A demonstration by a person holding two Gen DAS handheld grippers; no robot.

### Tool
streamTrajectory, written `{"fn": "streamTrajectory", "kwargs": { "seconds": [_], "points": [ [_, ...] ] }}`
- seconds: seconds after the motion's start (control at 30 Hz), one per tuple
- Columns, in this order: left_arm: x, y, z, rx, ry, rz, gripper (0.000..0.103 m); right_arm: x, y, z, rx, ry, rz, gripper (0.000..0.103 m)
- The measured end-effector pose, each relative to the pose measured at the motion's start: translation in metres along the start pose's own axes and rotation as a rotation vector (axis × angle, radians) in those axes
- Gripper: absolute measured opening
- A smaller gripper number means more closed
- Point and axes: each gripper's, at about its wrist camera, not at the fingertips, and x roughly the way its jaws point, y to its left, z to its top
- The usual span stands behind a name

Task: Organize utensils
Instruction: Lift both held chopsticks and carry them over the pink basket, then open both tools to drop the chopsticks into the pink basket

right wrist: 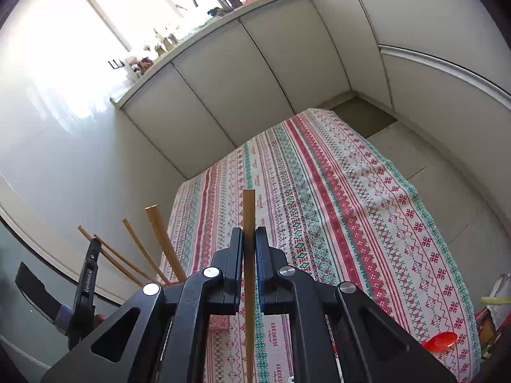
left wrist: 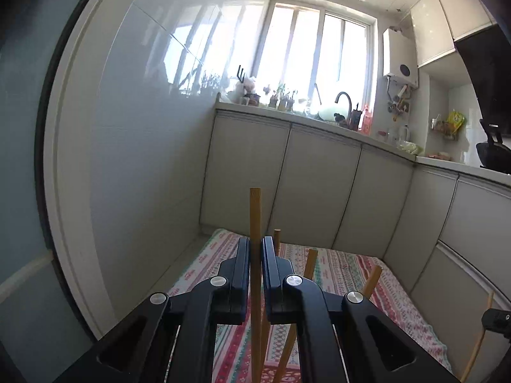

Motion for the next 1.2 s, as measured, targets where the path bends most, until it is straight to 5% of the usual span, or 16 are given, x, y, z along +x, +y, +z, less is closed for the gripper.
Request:
{"fn": "streamTrajectory", "kwargs": {
  "seconds": [0.23,0.37,0.53,0.7,0.83,1.03,1.2],
  "points": [
    [0.011,0.007,-0.002,-0.054,0.111,-0.014,0.012,-0.007,0.006,0.000,-0.018,-0.039,0.011,0.008],
    [0.003,0.010,-0.001,-0.073,0.177,-0.022,0.040,-0.011,0.017,-0.001,-0.047,-0.072,0.016,0.008],
    [-0.007,0.006,0.006,-0.003,0.270,0.003,0.051,-0.011,0.032,0.000,-0.076,-0.103,0.027,0.008],
    [-0.026,0.009,0.012,0.049,0.354,0.025,0.080,-0.010,0.040,0.002,-0.077,-0.121,0.041,0.008],
    [-0.031,0.016,0.008,0.042,0.494,0.097,0.085,-0.015,0.052,0.007,-0.082,-0.154,0.043,0.008],
    [-0.024,0.037,-0.034,-0.018,0.741,0.087,0.086,-0.019,0.078,0.014,-0.109,-0.220,0.056,0.008],
    [-0.023,0.047,-0.046,-0.024,0.780,0.092,0.086,-0.011,0.105,0.018,-0.139,-0.271,0.089,0.008]
  ]
}}
